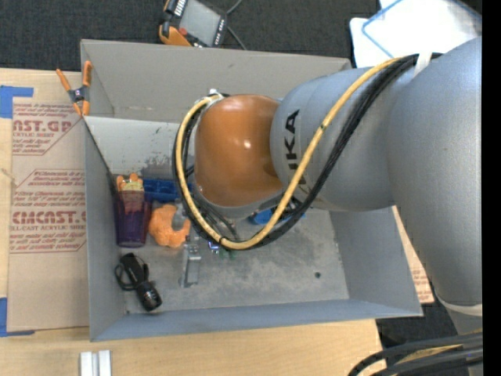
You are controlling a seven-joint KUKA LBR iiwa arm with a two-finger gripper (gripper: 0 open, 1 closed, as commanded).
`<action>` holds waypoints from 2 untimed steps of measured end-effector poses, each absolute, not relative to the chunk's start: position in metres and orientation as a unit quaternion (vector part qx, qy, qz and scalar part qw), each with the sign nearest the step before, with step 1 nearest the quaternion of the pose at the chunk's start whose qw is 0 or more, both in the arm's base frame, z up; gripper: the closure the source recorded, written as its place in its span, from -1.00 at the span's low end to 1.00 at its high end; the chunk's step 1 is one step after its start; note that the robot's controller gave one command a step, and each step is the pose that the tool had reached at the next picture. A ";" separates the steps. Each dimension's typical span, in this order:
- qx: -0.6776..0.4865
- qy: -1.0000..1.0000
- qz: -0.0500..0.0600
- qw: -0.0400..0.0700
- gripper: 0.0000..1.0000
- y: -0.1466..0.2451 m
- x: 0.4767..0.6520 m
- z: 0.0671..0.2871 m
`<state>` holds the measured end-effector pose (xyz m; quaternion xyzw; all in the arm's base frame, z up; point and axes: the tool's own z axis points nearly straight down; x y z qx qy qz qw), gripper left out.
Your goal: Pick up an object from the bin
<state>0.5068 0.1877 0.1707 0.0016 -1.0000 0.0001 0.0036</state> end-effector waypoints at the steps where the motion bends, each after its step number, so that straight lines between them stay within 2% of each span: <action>1: 0.001 -1.000 -0.001 0.000 -1.00 0.187 0.509 0.175; 2: 0.016 -1.000 -0.003 -0.006 -1.00 0.156 0.588 0.074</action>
Offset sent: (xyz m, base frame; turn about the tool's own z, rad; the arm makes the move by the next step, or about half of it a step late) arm 0.0771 -0.0339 -0.1007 -0.0298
